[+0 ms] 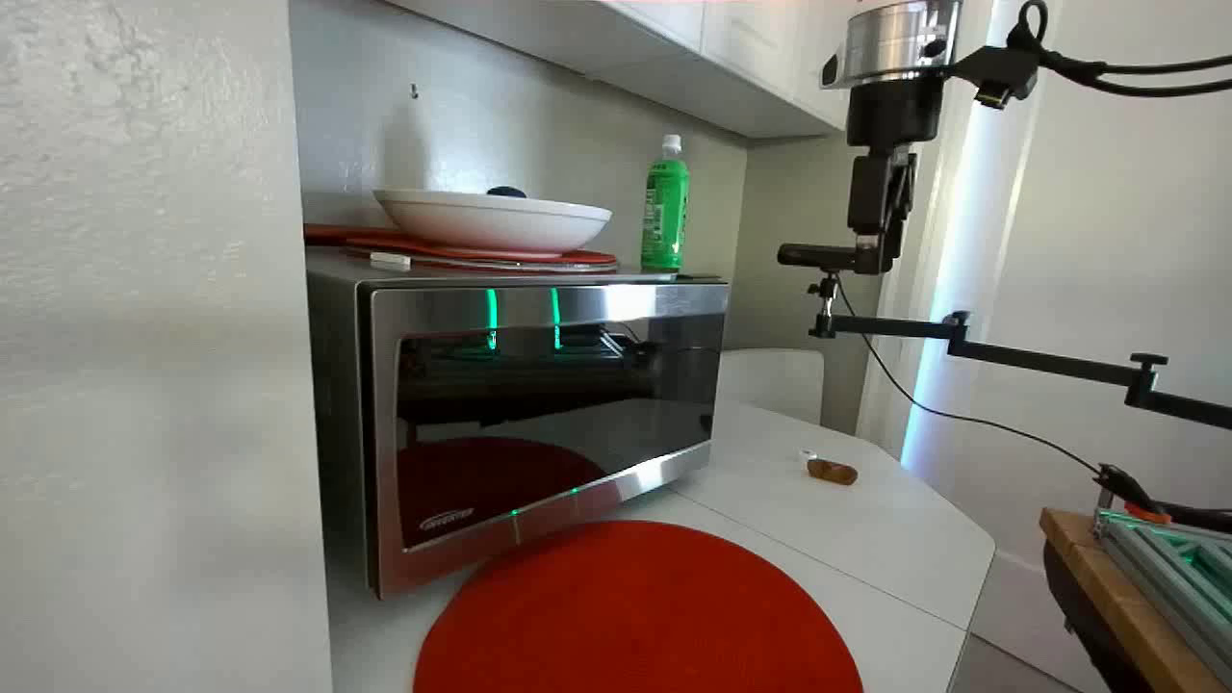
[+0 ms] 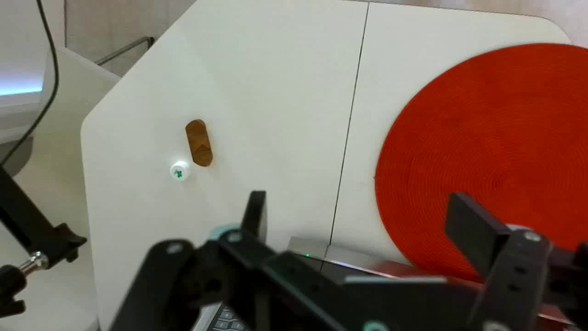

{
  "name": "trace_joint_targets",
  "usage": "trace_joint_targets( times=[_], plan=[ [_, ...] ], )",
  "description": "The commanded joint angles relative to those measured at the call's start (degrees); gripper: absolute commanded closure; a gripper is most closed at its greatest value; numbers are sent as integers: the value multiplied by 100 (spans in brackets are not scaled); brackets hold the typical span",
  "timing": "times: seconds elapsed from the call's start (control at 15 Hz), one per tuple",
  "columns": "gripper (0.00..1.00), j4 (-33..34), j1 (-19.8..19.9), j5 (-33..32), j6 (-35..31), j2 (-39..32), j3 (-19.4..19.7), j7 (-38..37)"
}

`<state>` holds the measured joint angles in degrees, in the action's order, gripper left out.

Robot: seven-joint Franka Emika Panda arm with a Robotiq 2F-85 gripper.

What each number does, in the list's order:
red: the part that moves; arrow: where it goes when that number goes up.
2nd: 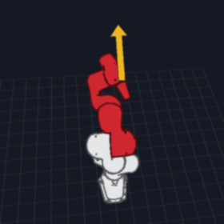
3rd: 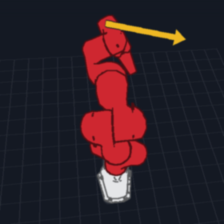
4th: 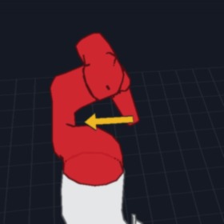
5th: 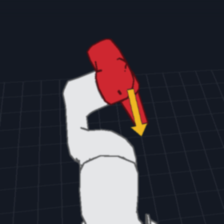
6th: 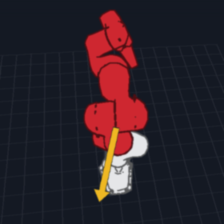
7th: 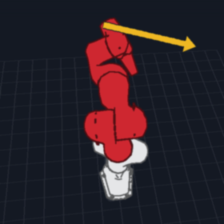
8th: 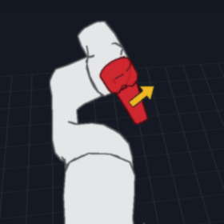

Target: Put the green bottle on the orange plate.

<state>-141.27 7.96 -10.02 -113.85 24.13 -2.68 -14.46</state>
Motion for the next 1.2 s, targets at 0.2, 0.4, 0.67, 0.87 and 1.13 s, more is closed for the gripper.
trace_joint_targets(
  times=[0.2, 0.4, 0.67, 0.87, 1.13],
  plan=[
    [0, 10, -82, -31, 16, -3, 75, -25],
    [0, 10, -82, -31, 16, -3, 75, -25],
    [0, 19, -85, 1, -80, -19, 83, -64],
    [0, 94, -48, -91, -416, -85, 67, -174],
    [0, 220, 160, -469, -1310, -289, 53, -486]
  ],
)
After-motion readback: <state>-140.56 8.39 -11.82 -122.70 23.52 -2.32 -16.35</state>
